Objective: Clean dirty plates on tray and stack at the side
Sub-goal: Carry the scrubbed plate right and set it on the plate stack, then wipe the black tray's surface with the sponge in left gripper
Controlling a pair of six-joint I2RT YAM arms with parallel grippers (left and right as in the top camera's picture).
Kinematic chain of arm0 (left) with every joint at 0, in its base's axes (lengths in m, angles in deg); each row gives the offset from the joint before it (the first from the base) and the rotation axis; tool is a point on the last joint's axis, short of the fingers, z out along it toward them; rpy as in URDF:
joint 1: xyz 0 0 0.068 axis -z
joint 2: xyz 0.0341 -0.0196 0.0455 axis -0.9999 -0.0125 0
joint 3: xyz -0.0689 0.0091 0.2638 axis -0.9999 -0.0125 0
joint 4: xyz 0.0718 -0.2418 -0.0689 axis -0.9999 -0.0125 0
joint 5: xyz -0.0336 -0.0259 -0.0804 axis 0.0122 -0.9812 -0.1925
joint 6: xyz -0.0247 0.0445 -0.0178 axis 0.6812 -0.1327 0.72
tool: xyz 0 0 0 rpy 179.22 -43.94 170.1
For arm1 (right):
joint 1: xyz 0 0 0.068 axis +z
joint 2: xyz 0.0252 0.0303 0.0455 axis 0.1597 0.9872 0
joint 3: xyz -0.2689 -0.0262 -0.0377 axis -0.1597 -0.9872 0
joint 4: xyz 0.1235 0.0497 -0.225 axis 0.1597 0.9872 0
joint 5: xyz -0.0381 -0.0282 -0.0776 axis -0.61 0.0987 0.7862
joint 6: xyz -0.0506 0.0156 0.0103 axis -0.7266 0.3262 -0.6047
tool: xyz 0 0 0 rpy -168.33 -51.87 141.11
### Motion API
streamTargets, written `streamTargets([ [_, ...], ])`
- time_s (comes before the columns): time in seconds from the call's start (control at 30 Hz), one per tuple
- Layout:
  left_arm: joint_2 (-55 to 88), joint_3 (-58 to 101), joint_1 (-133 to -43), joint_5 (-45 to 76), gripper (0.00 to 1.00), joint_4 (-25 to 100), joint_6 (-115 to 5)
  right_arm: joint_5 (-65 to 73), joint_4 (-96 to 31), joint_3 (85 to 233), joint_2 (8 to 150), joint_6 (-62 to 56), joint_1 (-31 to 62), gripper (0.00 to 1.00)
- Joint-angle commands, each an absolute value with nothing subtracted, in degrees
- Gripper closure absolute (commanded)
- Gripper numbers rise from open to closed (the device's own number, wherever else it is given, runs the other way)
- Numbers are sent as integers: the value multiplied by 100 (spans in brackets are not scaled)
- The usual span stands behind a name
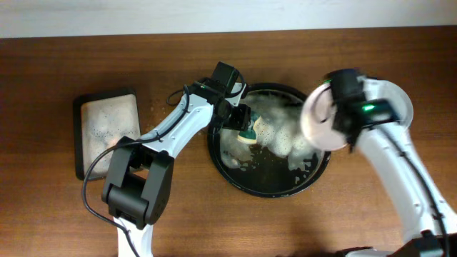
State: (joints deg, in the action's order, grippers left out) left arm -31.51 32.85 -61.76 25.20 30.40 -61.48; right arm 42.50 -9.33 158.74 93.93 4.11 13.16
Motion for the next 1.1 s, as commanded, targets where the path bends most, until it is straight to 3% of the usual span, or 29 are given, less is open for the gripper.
streamTargets([
  [0.0,-2935,3300,-6156,2415,43,3073,-6176,1968,-1134,16038,9337,479,-203,96],
  [0.1,-2935,3300,-6156,2415,43,3110,-6176,892,-1306,16038,9798,479,-1620,96],
  [0.2,-2935,3300,-6156,2415,43,3110,-6178,621,-1661,16038,10410,477,-2214,96],
  [0.4,-2935,3300,-6156,2139,43,3123,-6178,650,-2869,16038,11238,479,-2275,96],
  [0.53,-2935,3300,-6156,2115,43,3182,-6178,1052,-3116,16038,11251,477,-2277,91],
  [0.57,-2935,3300,-6156,2115,43,3180,-6178,1061,-3107,16038,11251,477,-2277,80],
  [0.6,-2935,3300,-6156,2115,43,3182,-6178,1063,-3048,16038,11249,474,-2275,58],
  [0.63,-2935,3300,-6156,2113,43,3180,-6178,1061,-2948,16040,11240,477,-2284,48],
  [0.73,-2935,3300,-6143,2054,43,3188,-6379,464,-2561,16064,10902,424,-2308,49],
  [0.87,-2937,3300,-5909,2638,43,3193,-6690,-1772,-2026,16077,9817,-155,-2273,49],
  [1.07,-3129,3300,-5334,4264,40,3488,-6685,-1460,-931,16075,7857,-190,-1495,46],
])
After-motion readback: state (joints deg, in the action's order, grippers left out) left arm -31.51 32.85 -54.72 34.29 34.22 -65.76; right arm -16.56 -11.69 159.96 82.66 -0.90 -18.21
